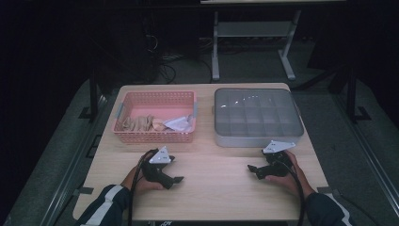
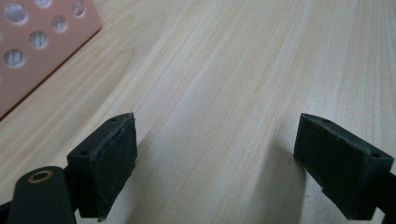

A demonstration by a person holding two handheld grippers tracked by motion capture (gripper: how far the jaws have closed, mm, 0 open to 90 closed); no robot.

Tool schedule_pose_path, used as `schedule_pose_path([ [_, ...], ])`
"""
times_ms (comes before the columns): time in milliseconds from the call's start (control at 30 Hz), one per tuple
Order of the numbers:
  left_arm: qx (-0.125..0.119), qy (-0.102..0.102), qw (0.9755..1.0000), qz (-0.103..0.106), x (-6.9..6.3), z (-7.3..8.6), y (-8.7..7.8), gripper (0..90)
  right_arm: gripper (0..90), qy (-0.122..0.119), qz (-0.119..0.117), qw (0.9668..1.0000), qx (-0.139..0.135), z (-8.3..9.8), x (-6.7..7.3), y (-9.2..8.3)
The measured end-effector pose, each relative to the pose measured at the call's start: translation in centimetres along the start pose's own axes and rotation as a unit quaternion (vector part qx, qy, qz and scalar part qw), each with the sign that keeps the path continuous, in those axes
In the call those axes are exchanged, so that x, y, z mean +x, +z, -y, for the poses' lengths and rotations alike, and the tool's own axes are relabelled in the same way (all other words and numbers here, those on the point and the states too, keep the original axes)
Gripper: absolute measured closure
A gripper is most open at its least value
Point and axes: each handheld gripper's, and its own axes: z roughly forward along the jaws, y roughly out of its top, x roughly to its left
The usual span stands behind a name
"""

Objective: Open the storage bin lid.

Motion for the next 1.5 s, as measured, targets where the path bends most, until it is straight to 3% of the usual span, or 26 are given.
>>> schedule_pose_path([
  [567,-0.001,-0.012,0.9999,-0.009,-0.2,0.0,0.0,12.6,11.1,0.003,0.004,1.0,0.001,0.2,-0.3,-0.2],
  [767,0.0,-0.028,0.9993,-0.024,-0.2,0.0,-0.1,12.9,11.2,0.005,0.005,1.0,0.001,0.4,-0.4,-0.4],
  [900,0.008,-0.036,0.9989,-0.031,-0.2,0.0,-0.3,13.2,14.1,0.006,0.006,1.0,0.002,0.5,-0.5,-0.8],
  [1033,0.015,-0.033,0.999,-0.024,-0.3,-0.1,-0.5,15.1,18.2,0.007,0.005,1.0,0.001,0.5,-0.7,-1.3],
  [1067,0.011,-0.042,0.9989,-0.017,-0.3,-0.1,-0.6,15.7,18.8,0.013,-0.003,0.9999,-0.006,0.4,-0.7,-1.8],
  [1167,0.011,-0.033,0.9992,-0.018,-0.3,-0.2,-0.8,15.8,19.3,0.006,-0.004,0.9999,-0.012,0.1,-0.6,-2.5],
  [1500,-0.033,-0.034,0.9988,-0.013,-0.4,-2.1,-2.1,15.8,20.1,-0.018,-0.013,0.999,-0.039,-1.2,0.2,-5.3],
])
